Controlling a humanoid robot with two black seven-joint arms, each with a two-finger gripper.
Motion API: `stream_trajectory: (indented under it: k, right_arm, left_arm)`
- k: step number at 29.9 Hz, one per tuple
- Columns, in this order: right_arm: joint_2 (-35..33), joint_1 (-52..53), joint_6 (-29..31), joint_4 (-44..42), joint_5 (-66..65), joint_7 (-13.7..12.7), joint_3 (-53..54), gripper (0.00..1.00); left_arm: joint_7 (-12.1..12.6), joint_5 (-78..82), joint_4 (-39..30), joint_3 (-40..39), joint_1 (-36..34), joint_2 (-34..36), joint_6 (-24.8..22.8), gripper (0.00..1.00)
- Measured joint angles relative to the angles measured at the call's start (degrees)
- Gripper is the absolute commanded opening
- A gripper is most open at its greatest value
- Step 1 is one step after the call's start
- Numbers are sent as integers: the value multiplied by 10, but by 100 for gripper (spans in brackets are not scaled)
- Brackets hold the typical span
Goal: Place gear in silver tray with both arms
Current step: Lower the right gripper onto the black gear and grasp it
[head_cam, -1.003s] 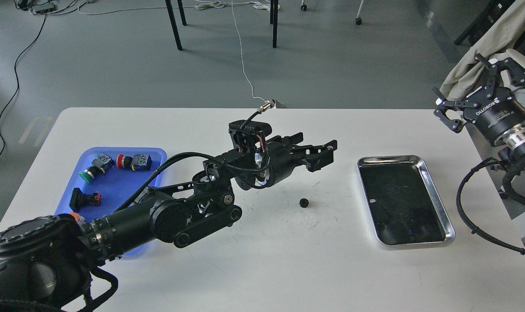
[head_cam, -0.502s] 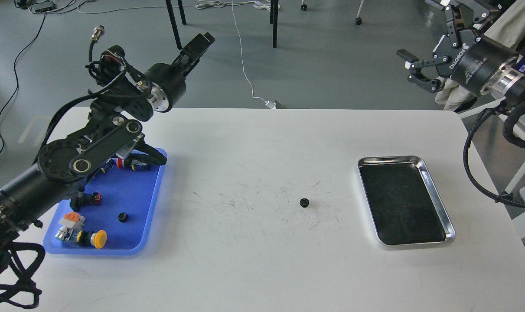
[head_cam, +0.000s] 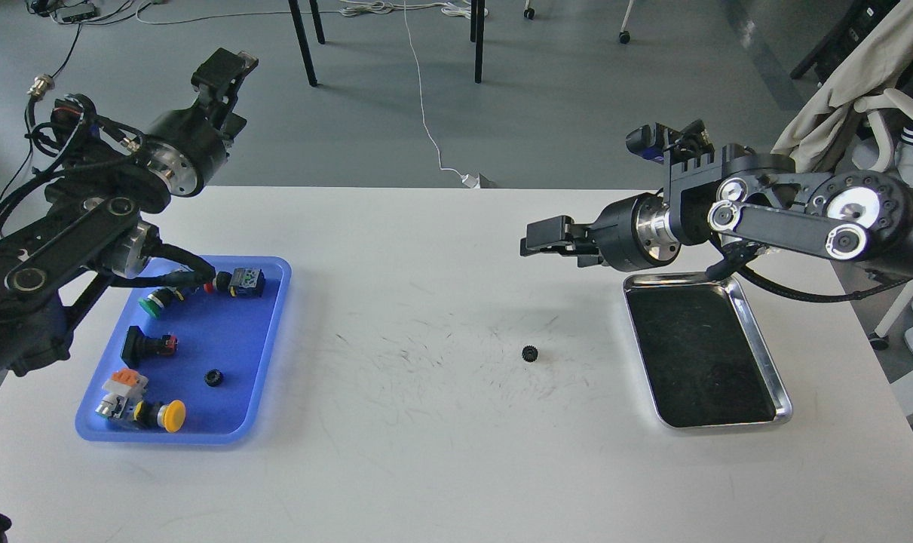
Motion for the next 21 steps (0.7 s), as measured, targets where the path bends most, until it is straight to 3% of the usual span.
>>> stream_trajectory:
  k: [8, 15, 21]
  right_arm:
    - [84, -3, 1, -29, -15, -5, -102, 95]
    - [122, -7, 2, -47, -17, -5, -113, 92]
    - [156, -3, 10, -56, -15, -5, -123, 83]
  left_arm:
    - [-1, 0, 0, 0, 1, 0, 1, 98]
    - [0, 0, -15, -10, 7, 0, 11, 98]
    - [1, 0, -17, -23, 15, 0, 13, 98]
